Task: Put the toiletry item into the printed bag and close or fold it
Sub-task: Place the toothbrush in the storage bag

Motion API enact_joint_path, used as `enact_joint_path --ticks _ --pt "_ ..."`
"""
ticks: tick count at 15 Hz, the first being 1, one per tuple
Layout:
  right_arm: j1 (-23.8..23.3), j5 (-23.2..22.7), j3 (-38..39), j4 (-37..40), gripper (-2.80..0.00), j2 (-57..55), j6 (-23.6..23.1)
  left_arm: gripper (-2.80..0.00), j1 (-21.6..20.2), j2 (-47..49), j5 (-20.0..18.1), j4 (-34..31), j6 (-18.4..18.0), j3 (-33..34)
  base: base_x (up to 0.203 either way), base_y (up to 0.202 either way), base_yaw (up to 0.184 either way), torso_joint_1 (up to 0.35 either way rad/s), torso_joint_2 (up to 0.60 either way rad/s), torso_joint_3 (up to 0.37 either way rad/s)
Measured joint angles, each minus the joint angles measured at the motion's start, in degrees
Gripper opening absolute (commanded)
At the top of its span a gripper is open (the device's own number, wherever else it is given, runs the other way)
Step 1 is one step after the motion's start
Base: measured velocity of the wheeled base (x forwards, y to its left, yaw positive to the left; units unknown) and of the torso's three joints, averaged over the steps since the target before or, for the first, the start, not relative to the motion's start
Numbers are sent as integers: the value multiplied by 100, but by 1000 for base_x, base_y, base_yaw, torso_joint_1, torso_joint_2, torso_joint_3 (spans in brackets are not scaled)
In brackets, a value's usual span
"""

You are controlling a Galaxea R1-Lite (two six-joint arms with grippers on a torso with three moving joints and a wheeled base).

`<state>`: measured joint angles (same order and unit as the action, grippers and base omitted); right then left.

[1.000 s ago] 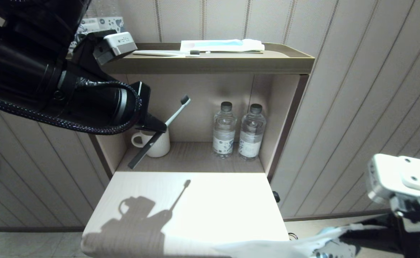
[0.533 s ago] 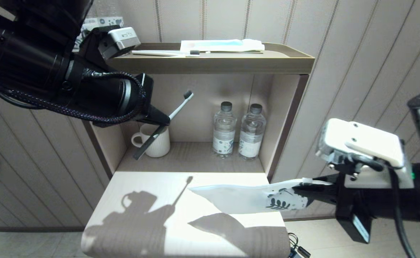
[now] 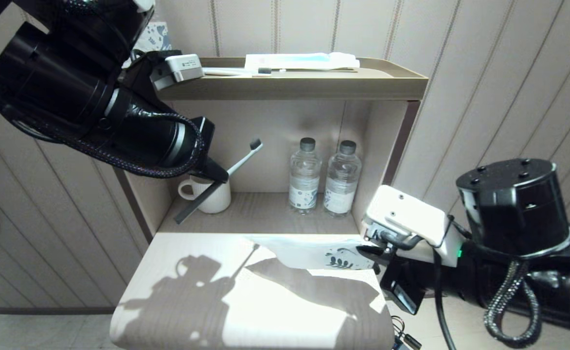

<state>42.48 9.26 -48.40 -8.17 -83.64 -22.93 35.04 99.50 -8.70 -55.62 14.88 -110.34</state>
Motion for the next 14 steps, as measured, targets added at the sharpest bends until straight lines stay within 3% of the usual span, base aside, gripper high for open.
enact_joint_path --ticks 3,4,7,11,14 --pt "96 13 372 -663 -280 -161 -11 -280 13 33 -71 -122 -121 97 0 0 0 0 0 0" --pt "82 8 410 -695 -280 -183 -16 -280 24 35 -152 -178 -351 177 0 0 0 0 0 0" --pt "14 -22 450 -705 -280 -185 -32 -280 62 -68 -531 -561 -1497 633 0 0 0 0 0 0" --pt "-233 -116 455 -759 -280 -163 -47 -280 73 -629 -603 -990 -3054 1279 0 0 0 0 0 0" --pt "-279 -165 354 -765 -280 -152 -36 -280 73 -992 -590 -1257 -3727 1467 0 0 0 0 0 0"
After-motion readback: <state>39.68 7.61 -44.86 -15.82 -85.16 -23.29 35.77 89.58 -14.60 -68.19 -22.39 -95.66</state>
